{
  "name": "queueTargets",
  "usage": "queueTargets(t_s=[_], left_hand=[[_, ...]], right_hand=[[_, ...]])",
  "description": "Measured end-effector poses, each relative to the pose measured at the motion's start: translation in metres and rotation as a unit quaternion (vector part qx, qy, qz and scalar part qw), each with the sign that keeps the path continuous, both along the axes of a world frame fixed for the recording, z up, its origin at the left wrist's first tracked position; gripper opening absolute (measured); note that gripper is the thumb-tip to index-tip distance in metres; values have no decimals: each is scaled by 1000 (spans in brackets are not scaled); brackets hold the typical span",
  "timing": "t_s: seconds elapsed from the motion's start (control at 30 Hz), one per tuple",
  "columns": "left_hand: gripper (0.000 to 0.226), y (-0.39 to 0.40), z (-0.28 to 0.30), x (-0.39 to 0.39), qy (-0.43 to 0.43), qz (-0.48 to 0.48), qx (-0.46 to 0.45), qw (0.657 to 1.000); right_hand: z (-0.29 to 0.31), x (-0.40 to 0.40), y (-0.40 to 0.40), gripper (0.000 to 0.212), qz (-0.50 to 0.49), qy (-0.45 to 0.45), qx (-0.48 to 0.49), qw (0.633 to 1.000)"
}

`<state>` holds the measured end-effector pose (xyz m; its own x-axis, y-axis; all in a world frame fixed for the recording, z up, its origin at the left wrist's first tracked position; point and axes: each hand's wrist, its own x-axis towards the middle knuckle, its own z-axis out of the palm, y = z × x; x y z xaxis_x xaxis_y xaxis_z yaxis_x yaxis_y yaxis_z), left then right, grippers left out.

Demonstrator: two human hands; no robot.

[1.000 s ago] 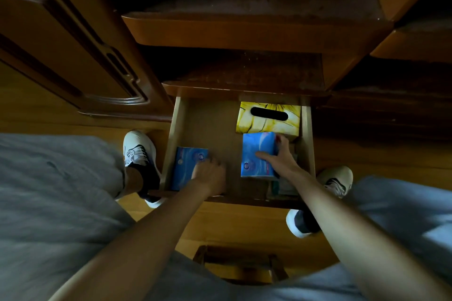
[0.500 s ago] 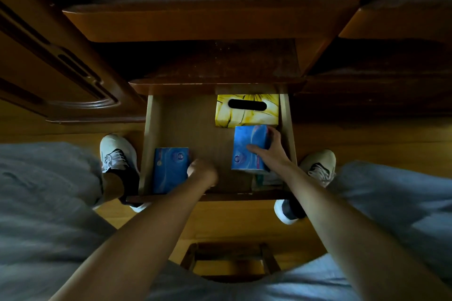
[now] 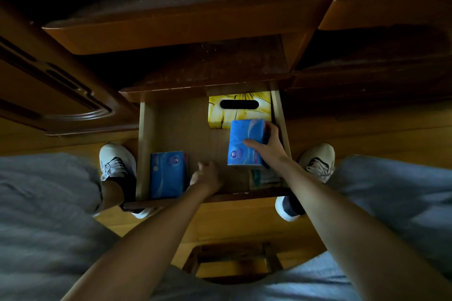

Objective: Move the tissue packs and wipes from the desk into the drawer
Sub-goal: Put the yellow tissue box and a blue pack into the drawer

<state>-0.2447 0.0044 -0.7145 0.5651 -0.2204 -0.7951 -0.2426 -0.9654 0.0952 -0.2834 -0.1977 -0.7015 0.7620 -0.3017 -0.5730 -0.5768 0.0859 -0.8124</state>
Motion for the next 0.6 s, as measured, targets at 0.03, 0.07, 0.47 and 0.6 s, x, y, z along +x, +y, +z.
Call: queueTargets(t_s=[0.03,0.07,0.47,0.6], left_hand=[[51,-7,1,-2,24,39,-37,998],[50,-16,5,-5,49,104,-80,990],[56,-51,15,-17,223,460,-304,804],[36,-19,9,-5,304,482,-303,764]], right_hand=[[2,2,0,103,-6,-10,2,1000],[3,4,1,100,-12,-19,2,1000],[20,12,-7,90,-29,-54,-77,995],[23,12,-1,82,-20,-64,-58,996]])
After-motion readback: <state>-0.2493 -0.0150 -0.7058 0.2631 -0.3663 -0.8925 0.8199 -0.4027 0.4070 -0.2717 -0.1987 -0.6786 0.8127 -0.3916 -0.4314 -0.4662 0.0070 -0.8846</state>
